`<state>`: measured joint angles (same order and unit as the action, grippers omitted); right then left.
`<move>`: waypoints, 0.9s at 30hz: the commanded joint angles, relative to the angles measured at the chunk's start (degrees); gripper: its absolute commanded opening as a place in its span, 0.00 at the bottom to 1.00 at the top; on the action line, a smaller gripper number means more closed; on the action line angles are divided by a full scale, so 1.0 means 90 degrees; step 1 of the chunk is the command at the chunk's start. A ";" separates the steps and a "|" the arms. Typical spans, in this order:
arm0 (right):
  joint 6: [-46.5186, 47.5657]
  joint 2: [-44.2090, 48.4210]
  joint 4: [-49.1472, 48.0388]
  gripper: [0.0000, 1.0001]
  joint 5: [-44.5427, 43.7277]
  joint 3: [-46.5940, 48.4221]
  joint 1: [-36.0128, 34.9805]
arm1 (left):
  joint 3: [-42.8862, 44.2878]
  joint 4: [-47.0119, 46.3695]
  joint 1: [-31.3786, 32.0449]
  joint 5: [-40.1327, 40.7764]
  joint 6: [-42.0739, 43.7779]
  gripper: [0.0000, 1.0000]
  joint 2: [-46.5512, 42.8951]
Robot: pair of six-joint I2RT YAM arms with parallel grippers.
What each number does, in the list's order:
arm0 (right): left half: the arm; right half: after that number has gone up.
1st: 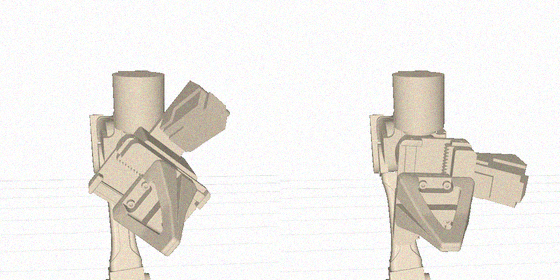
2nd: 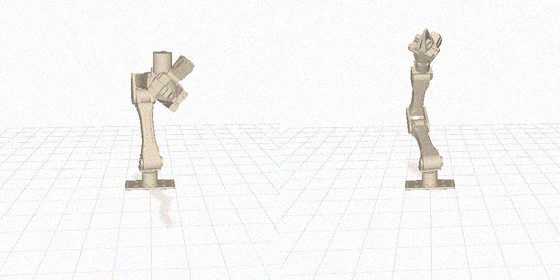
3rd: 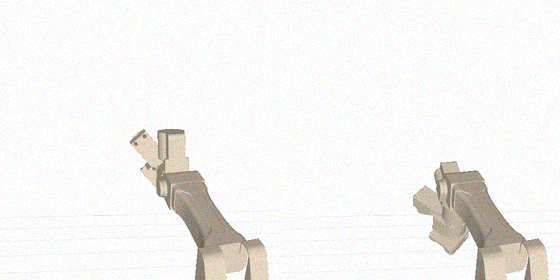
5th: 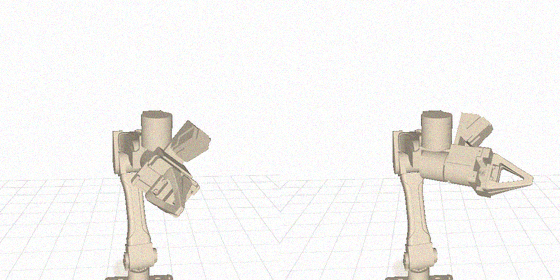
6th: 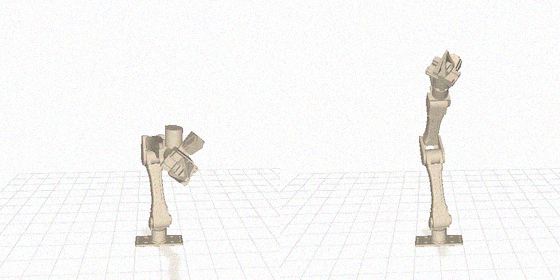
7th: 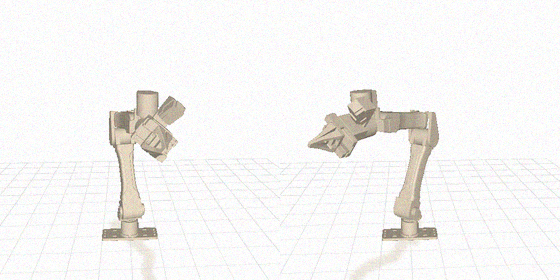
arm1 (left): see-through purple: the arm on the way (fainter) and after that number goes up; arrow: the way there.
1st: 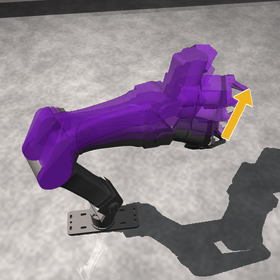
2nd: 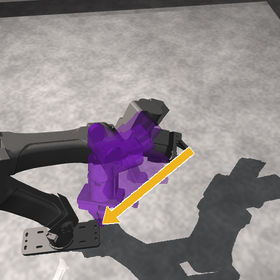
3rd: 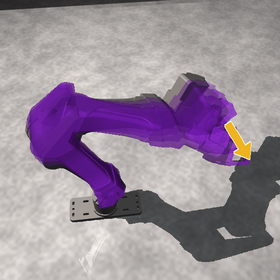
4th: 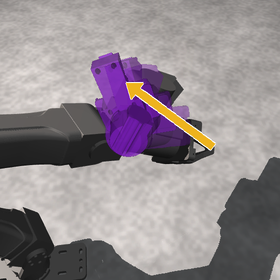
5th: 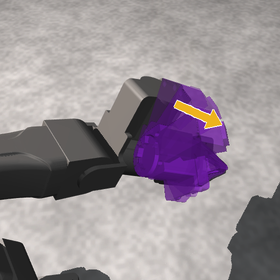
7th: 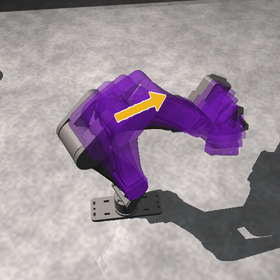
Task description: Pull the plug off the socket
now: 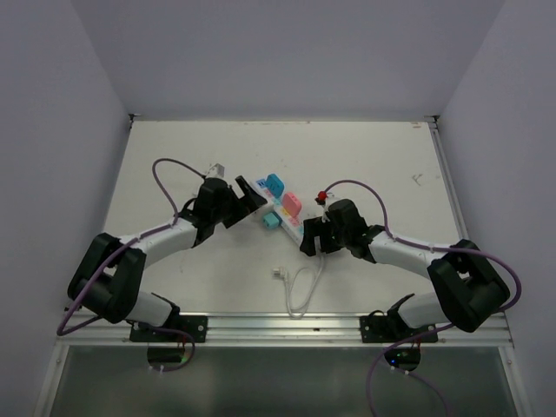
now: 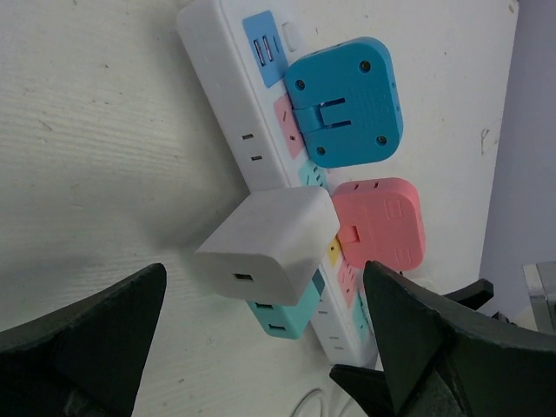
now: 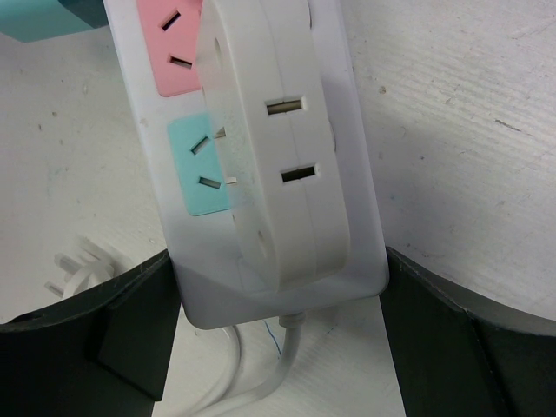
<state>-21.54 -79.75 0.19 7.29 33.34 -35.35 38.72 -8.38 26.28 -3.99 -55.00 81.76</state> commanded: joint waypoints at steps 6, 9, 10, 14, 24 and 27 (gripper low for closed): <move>-0.0058 -0.0133 0.0018 0.00 0.0489 -0.0004 -0.0085 | -0.0288 -0.0962 0.0029 -0.0123 -0.1642 0.98 0.0417; -0.0058 -0.0153 0.0018 0.00 0.0508 0.0006 -0.0085 | -0.0357 -0.1236 0.0078 -0.0143 -0.1769 0.98 0.0544; -0.0048 -0.0163 0.0009 0.00 0.0508 0.0006 -0.0085 | -0.0357 -0.1266 0.0087 -0.0123 -0.1818 0.97 0.0574; -0.0058 -0.0173 0.0018 0.00 0.0518 -0.0004 -0.0085 | -0.0512 -0.1723 0.0097 -0.0074 -0.1984 0.91 0.0662; -0.0116 -0.0182 -0.0167 0.00 0.0538 -0.0043 -0.0085 | -0.0942 -0.2711 0.0136 -0.0133 -0.2501 0.68 0.0721; -0.0233 -0.0221 -0.0226 0.00 0.0567 -0.0062 -0.0095 | -0.1157 -0.2964 0.0166 -0.0094 -0.2667 0.60 0.0653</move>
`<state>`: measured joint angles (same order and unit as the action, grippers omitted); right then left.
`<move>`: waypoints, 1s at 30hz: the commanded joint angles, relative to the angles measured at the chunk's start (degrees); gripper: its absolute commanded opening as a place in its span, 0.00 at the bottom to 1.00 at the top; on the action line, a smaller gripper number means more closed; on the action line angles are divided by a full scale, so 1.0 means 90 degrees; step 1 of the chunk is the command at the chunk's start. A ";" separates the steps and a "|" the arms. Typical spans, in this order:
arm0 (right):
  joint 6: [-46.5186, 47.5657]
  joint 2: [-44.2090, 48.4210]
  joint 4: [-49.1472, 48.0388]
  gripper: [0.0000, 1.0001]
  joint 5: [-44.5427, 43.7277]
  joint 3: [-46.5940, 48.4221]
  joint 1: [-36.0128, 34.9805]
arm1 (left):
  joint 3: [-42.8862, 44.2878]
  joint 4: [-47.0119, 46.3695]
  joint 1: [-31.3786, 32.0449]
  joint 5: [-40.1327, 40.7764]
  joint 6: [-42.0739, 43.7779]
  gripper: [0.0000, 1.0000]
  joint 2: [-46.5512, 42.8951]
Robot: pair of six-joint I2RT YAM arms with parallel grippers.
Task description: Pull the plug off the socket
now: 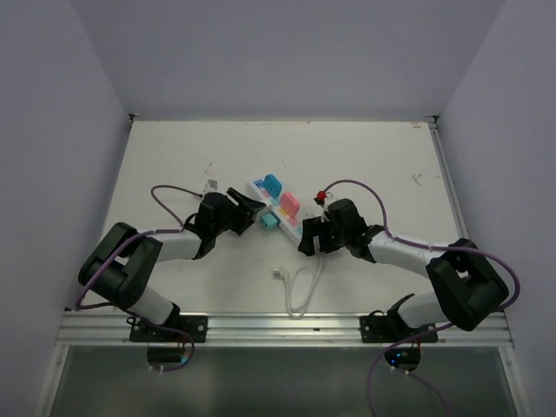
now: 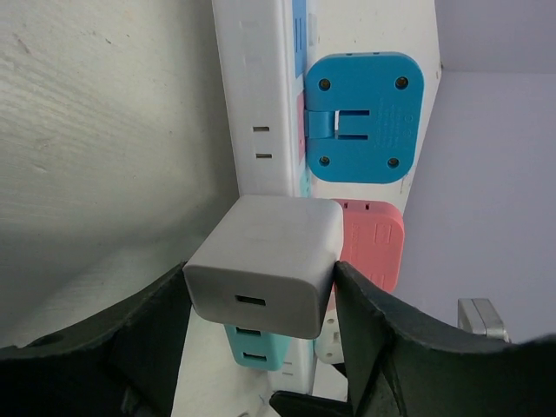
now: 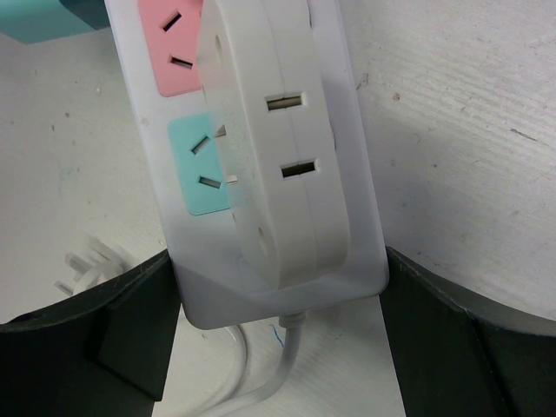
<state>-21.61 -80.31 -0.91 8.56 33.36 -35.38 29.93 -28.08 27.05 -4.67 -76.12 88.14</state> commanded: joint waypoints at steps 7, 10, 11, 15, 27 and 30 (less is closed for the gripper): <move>-0.0675 -0.0314 -0.0445 0.00 0.0660 -0.0172 -0.0083 | -0.0669 -0.1576 0.0100 0.0089 -0.0741 0.37 -0.0281; -0.0919 -0.0441 -0.0690 0.00 0.0826 -0.0240 -0.0083 | -0.0748 -0.1821 0.0100 0.0060 -0.0829 0.27 -0.0311; -0.1026 -0.0471 -0.0797 0.00 0.0846 -0.0240 -0.0093 | -0.0757 -0.1870 0.0100 0.0050 -0.0839 0.22 -0.0311; -0.1202 -0.0559 -0.0915 0.00 0.0817 -0.0299 -0.0083 | -0.0797 -0.2027 0.0100 0.0020 -0.0849 0.08 -0.0359; -0.1613 -0.0364 -0.0310 0.00 -0.0450 -0.0397 0.0005 | -0.1012 -0.1745 0.0100 0.0362 -0.1035 0.00 -0.1052; -0.1584 -0.0286 0.0022 0.00 -0.0803 -0.0319 0.0005 | -0.0856 -0.1247 0.0100 0.0479 -0.0957 0.00 -0.1248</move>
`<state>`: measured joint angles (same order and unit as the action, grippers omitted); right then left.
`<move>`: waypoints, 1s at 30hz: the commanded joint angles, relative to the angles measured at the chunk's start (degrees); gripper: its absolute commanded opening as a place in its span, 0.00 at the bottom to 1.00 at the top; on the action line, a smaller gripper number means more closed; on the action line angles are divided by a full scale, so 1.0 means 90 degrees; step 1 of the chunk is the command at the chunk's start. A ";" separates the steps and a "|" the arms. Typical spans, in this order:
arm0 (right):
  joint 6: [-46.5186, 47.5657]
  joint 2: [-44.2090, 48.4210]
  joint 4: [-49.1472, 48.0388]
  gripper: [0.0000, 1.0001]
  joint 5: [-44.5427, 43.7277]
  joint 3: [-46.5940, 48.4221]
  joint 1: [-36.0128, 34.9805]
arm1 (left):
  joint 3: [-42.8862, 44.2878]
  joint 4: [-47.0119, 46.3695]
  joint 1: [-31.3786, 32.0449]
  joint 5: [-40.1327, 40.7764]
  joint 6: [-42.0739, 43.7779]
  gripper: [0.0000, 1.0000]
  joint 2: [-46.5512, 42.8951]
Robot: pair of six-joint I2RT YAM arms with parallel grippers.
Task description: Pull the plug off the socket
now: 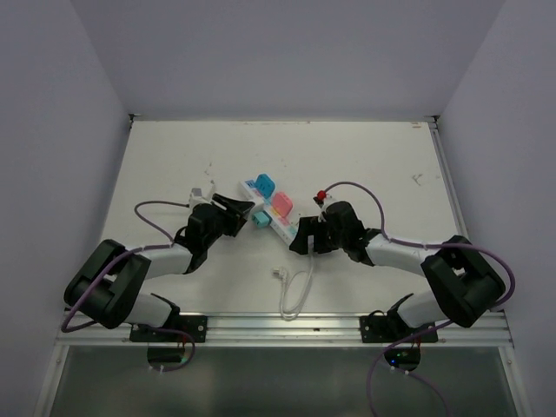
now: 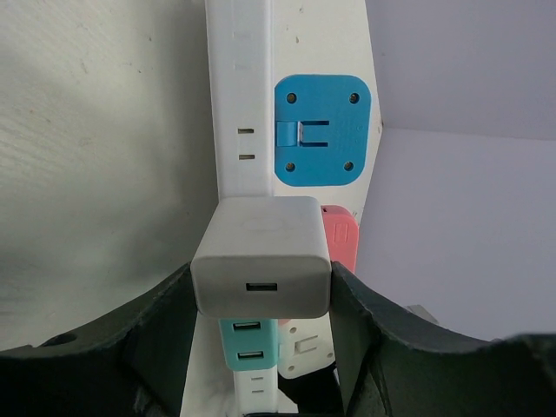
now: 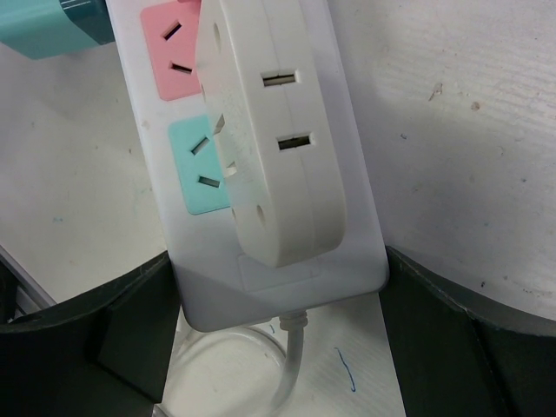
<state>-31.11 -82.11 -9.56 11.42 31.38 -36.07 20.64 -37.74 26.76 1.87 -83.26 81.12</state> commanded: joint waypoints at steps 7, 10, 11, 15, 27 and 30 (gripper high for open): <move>-0.0605 -0.0066 0.1423 0.00 -0.1659 -0.0010 0.0082 | 0.0694 0.0647 0.0112 -0.0051 -0.0045 0.00 -0.0654; -0.0693 -0.0067 0.1512 0.00 -0.1786 -0.0029 0.0083 | 0.0763 0.0717 0.0025 -0.0081 -0.0045 0.00 -0.0693; -0.0703 -0.0057 0.1502 0.00 -0.1796 -0.0029 0.0092 | 0.0753 0.0736 -0.0043 -0.0081 -0.0045 0.00 -0.0761; -0.0810 -0.0008 0.1502 0.00 -0.1845 -0.0126 0.0219 | 0.0597 0.0726 -0.0161 -0.0042 -0.0084 0.00 -0.0966; -0.0791 0.0245 0.1444 0.00 -0.1884 -0.0244 0.0366 | -0.0027 0.0774 -0.0834 -0.0422 0.0511 0.00 -0.1386; -0.0742 0.0304 0.1434 0.00 -0.1855 -0.0254 0.0376 | -0.0252 0.0823 -0.1303 -0.0831 0.0648 0.00 -0.1426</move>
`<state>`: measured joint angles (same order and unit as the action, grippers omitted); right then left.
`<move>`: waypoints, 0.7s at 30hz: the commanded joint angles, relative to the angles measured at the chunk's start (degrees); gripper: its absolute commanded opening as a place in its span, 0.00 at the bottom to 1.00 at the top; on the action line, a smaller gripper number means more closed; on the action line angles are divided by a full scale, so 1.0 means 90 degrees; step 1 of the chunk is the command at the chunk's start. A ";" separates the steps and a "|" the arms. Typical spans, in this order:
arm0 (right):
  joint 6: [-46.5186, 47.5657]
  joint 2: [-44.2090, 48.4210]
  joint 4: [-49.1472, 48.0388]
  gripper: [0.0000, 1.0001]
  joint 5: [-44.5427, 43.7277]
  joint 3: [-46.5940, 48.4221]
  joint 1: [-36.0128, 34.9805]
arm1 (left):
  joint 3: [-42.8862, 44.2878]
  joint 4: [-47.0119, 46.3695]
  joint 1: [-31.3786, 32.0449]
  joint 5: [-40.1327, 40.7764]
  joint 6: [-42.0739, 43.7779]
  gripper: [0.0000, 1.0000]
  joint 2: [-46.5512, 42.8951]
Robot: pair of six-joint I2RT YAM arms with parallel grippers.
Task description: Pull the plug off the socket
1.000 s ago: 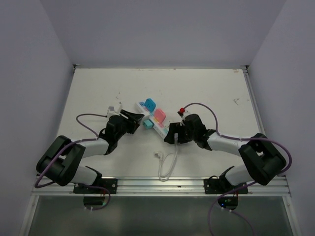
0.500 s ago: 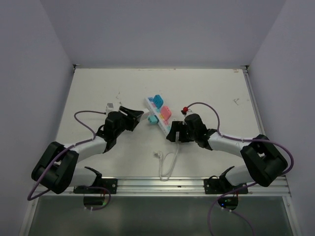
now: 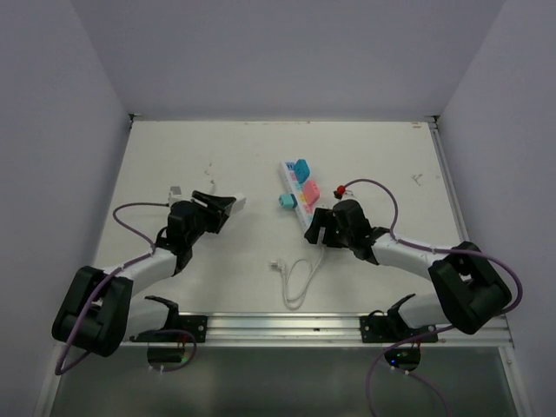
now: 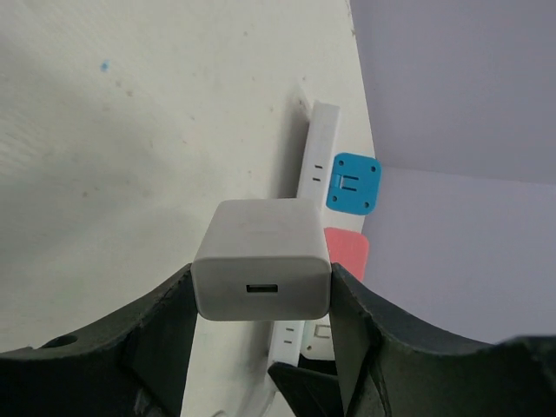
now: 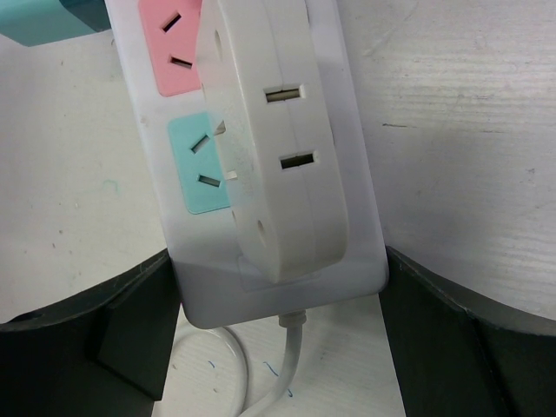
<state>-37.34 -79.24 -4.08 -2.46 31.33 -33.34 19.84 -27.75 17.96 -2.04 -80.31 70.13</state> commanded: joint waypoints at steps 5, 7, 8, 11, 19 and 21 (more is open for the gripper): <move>0.0057 -0.0043 0.0658 0.00 -0.0108 -0.0268 0.0082 | -0.0145 -0.0111 -0.0862 -0.0233 0.1019 0.00 -0.0233; 0.0087 -0.0014 0.0600 0.00 -0.0059 -0.0288 0.0082 | 0.0070 0.0396 -0.0901 0.0185 0.1499 0.00 -0.0224; 0.0106 -0.0014 0.0590 0.00 -0.0030 -0.0307 0.0082 | 0.0168 0.0513 -0.0901 0.0198 0.1976 0.01 -0.0204; 0.0126 0.0025 0.0521 0.00 0.0010 -0.0346 0.0082 | 0.0413 0.0729 -0.0901 0.0685 0.2729 0.04 -0.0165; 0.0136 -0.0072 0.0492 0.00 0.0117 -0.0307 0.0082 | 0.0726 0.0554 -0.0892 0.1174 0.3845 0.08 0.0390; 0.0136 -0.0043 0.0492 0.00 0.0127 -0.0307 0.0082 | 0.0755 0.0350 -0.0892 0.1097 0.3972 0.09 0.0537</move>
<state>-36.62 -78.56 -4.40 -1.96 30.59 -32.97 24.40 -20.27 10.20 5.87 -50.28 73.32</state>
